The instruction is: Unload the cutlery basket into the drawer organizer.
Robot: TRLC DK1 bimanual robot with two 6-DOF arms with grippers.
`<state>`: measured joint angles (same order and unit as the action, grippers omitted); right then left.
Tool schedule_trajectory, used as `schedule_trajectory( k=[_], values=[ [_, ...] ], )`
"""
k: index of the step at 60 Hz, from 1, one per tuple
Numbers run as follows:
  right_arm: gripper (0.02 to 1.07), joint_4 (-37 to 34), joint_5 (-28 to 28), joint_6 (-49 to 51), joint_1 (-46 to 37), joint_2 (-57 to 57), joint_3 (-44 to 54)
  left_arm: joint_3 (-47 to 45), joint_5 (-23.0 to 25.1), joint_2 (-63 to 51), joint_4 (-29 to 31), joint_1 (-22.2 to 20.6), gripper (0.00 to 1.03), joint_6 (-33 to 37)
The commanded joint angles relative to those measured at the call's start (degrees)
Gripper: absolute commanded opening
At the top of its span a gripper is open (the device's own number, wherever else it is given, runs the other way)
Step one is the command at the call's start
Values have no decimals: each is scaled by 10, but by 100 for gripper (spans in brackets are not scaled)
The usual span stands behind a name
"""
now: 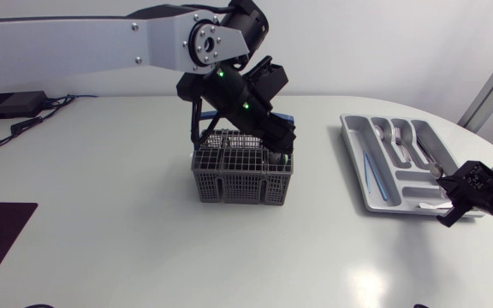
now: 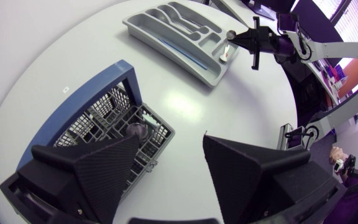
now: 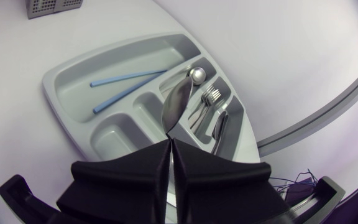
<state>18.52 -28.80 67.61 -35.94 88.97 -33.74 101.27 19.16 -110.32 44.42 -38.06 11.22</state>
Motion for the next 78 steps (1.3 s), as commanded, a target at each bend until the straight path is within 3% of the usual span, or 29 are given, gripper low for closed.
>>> schedule_trajectory(
  k=[1,13,18,21,23,26,28,30,35,63,78],
  values=[
    [7,26,16,23,-4,37,2,20,-2,-13,-2,2,78,-17],
    [8,68,69,30,-11,105,-27,31,-6,-19,0,-5,78,-29],
    [13,71,91,34,-12,114,-30,38,-11,-21,5,-7,78,-32],
    [27,75,93,33,-16,113,-29,40,-12,-21,8,-8,78,-32],
    [56,75,94,32,-18,106,-26,43,-15,-21,10,-9,78,-35],
    [83,74,95,27,-23,95,-25,45,-16,-21,13,-9,78,-38],
    [94,71,95,21,-25,84,-23,47,-18,-21,15,-9,78,-38],
    [98,69,95,21,-26,71,-19,48,-18,-21,15,-9,78,-41],
    [100,61,95,11,-27,38,-12,52,-18,-22,21,-10,78,-45],
    [100,-154,64,-94,-12,-172,-8,124,-38,-68,72,-26,78,-129],
    [100,-177,61,-120,12,-216,18,159,-69,-108,97,-29,77,-153]
  ],
)
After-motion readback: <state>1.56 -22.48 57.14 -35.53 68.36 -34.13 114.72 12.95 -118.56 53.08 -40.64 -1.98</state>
